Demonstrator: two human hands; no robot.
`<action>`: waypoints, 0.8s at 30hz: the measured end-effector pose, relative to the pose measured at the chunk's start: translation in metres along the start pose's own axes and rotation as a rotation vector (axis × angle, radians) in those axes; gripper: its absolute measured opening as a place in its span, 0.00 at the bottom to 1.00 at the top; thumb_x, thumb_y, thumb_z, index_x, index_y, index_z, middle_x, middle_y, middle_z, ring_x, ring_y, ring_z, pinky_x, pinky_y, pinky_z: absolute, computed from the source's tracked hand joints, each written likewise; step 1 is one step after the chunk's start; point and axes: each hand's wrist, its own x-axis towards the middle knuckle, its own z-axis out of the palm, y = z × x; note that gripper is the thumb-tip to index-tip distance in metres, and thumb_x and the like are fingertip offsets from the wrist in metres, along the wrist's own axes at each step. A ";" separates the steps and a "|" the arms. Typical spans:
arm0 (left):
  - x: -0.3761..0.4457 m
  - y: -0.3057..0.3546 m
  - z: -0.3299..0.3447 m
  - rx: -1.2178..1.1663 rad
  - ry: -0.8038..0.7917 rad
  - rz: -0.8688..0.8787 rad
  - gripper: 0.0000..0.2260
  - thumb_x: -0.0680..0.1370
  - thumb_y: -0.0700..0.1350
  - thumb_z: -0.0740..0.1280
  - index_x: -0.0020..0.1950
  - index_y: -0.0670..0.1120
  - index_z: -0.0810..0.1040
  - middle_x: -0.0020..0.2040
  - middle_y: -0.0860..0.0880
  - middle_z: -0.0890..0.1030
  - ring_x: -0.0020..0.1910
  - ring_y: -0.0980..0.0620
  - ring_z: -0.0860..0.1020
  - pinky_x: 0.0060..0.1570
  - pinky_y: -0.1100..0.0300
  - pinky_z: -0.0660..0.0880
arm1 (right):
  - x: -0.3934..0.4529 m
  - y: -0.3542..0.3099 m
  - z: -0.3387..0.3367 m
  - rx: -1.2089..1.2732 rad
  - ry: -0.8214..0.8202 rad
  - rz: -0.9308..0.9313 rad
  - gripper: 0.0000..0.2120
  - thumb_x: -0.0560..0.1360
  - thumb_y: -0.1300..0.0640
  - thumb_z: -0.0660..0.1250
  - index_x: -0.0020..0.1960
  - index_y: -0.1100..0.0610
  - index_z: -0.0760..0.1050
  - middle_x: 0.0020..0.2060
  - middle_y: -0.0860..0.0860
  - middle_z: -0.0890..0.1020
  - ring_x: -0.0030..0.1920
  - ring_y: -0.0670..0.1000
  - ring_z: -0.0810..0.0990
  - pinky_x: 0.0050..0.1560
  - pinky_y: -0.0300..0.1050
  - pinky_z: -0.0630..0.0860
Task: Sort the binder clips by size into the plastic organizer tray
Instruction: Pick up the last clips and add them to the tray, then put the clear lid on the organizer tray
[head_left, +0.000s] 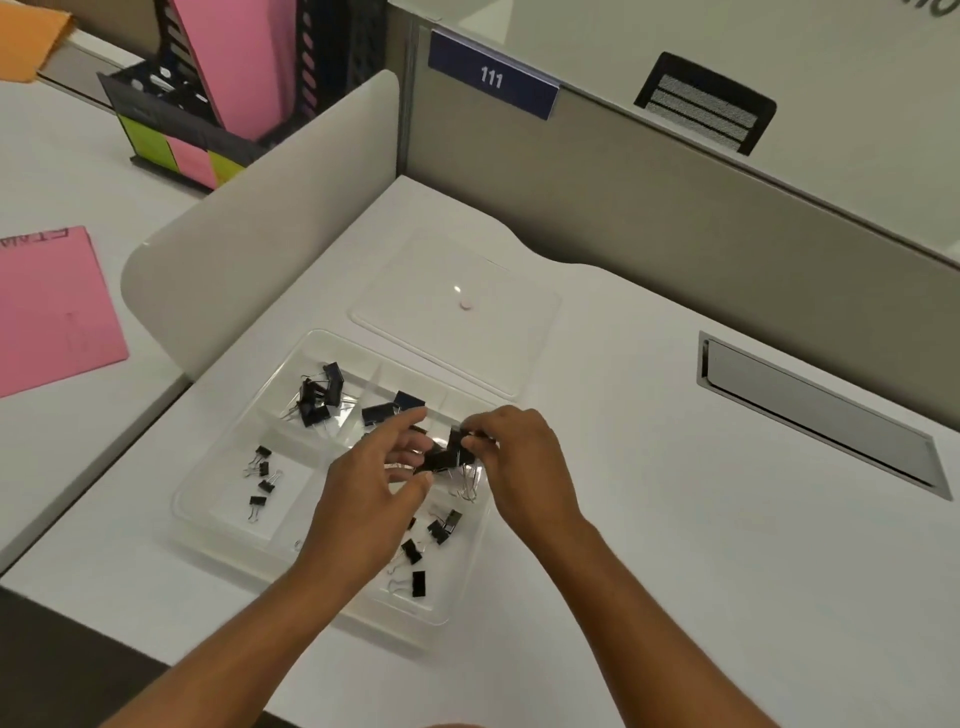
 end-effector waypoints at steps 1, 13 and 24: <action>-0.001 -0.001 -0.001 0.009 0.005 0.007 0.27 0.78 0.35 0.73 0.72 0.57 0.76 0.54 0.58 0.84 0.56 0.58 0.81 0.57 0.63 0.79 | 0.001 0.004 0.006 -0.090 -0.022 -0.049 0.08 0.82 0.53 0.69 0.58 0.47 0.85 0.50 0.46 0.85 0.54 0.53 0.78 0.54 0.51 0.75; 0.039 0.016 -0.010 0.148 0.017 0.047 0.20 0.79 0.42 0.73 0.68 0.59 0.77 0.56 0.62 0.80 0.54 0.63 0.79 0.54 0.66 0.75 | 0.015 0.018 0.018 0.300 0.249 0.083 0.09 0.83 0.57 0.67 0.61 0.50 0.81 0.57 0.44 0.79 0.57 0.47 0.78 0.58 0.44 0.75; 0.283 0.018 -0.009 0.499 -0.095 -0.209 0.25 0.83 0.49 0.67 0.80 0.45 0.68 0.79 0.42 0.69 0.75 0.42 0.70 0.71 0.53 0.67 | 0.121 0.062 -0.007 0.905 -0.002 0.886 0.33 0.84 0.52 0.65 0.85 0.51 0.54 0.82 0.52 0.62 0.77 0.54 0.66 0.76 0.53 0.62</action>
